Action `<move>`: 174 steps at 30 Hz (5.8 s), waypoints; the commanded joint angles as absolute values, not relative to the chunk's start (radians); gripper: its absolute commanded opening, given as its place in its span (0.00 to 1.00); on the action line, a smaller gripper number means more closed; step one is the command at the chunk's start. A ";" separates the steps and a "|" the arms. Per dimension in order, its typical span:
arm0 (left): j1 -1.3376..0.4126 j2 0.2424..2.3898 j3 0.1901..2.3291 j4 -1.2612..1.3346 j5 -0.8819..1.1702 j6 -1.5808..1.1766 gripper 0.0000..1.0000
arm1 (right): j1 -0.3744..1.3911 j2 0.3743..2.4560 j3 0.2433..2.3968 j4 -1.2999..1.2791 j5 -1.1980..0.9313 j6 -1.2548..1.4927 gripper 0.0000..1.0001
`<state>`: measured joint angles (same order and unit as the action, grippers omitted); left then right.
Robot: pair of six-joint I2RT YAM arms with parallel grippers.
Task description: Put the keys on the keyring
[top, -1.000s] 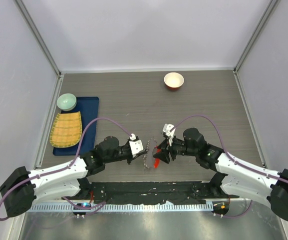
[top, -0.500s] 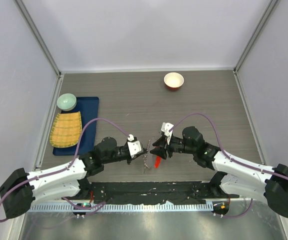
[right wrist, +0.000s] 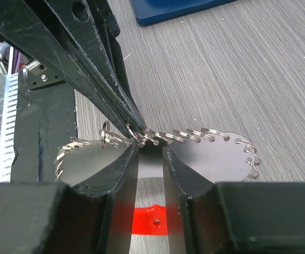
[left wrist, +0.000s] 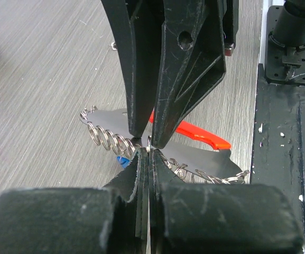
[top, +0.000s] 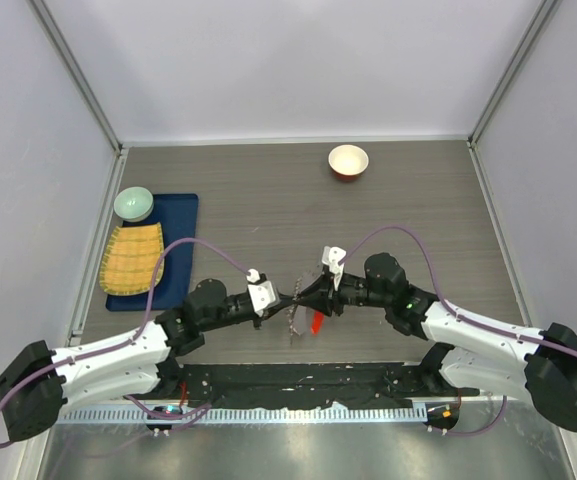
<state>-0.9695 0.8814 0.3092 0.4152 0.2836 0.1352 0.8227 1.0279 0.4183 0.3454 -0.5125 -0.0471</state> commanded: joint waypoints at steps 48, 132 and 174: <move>-0.971 0.850 0.085 0.772 0.140 -0.101 0.53 | 0.940 1.189 0.873 -0.405 -0.213 -0.327 0.01; -0.971 1.190 0.060 1.378 0.179 -0.152 0.00 | 0.914 0.894 0.354 0.379 -0.317 0.023 0.45; -0.971 1.121 0.080 1.396 0.250 -0.198 0.00 | 0.749 1.115 0.368 0.729 -0.727 0.135 0.34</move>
